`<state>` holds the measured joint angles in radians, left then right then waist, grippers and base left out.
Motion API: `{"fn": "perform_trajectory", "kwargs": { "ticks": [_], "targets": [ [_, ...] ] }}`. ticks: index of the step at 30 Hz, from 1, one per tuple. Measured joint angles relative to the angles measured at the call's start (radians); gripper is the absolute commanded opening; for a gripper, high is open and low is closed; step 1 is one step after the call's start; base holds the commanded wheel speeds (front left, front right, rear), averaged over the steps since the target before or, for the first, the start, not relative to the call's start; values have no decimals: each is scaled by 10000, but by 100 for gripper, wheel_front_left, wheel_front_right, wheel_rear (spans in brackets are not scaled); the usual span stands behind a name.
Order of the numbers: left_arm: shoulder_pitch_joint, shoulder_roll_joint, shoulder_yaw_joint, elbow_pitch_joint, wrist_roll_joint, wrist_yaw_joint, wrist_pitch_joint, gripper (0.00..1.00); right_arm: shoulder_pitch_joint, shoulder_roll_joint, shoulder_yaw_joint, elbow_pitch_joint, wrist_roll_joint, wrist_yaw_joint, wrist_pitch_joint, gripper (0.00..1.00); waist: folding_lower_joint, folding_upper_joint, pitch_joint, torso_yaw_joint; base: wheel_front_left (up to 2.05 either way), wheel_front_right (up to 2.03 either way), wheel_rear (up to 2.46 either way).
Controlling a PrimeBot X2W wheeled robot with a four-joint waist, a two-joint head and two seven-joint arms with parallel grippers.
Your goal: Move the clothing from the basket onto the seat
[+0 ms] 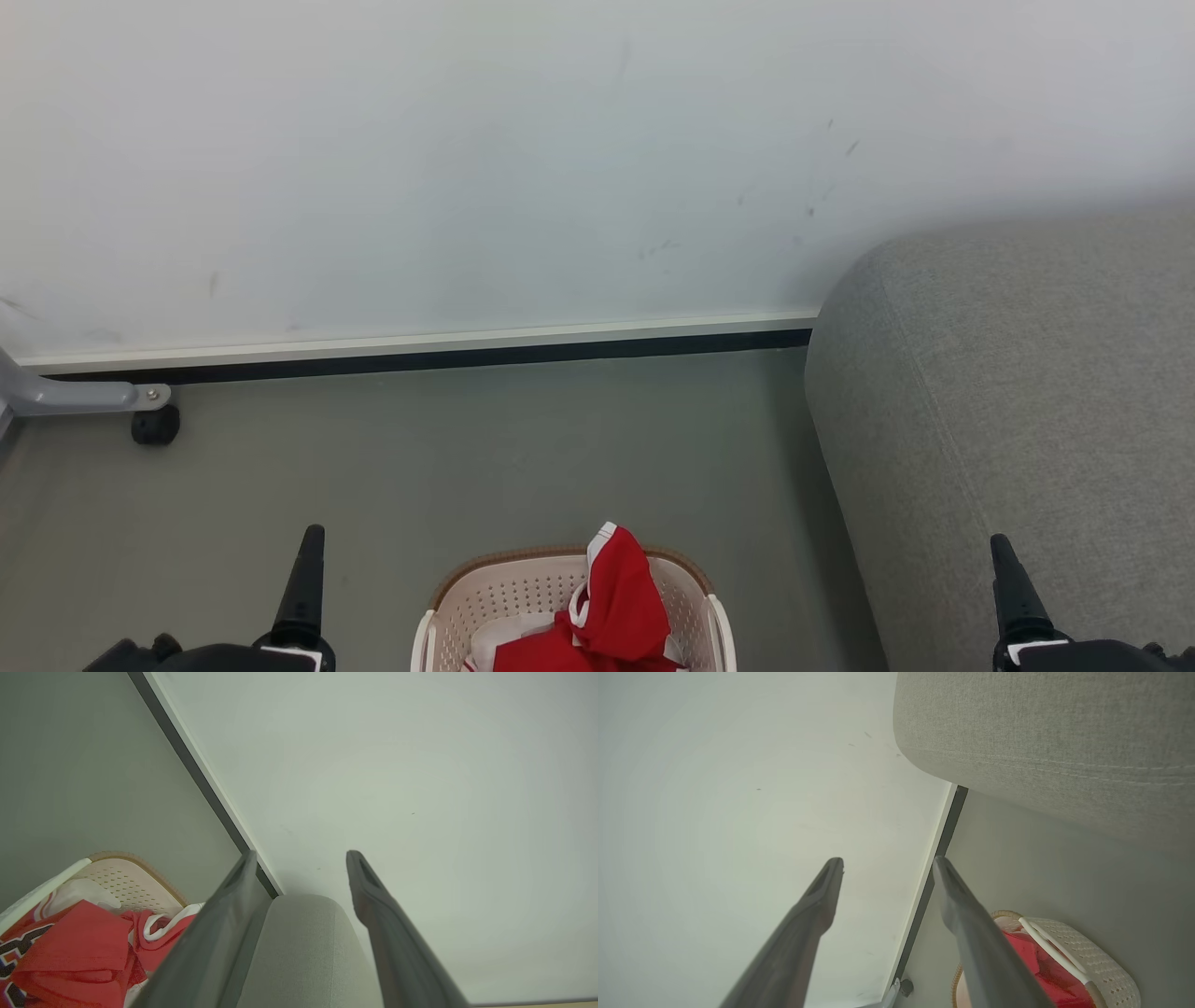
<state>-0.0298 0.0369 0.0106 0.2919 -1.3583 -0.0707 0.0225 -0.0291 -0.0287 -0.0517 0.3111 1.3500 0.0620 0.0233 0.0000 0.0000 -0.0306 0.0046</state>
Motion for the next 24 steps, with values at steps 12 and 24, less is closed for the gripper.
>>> {"fn": "perform_trajectory", "kwargs": {
  "ticks": [12,24],
  "targets": [
    [37,339,-541,-380,2173,324,-453,100,58,-228,663,-313,-2071,-284,-439,100,0,0,-141,3,0,0,0],
    [322,604,-1045,-596,4464,637,-874,100,238,-397,1302,-420,-3973,-593,-880,100,0,0,-303,-13,0,0,0]
  ]
}}
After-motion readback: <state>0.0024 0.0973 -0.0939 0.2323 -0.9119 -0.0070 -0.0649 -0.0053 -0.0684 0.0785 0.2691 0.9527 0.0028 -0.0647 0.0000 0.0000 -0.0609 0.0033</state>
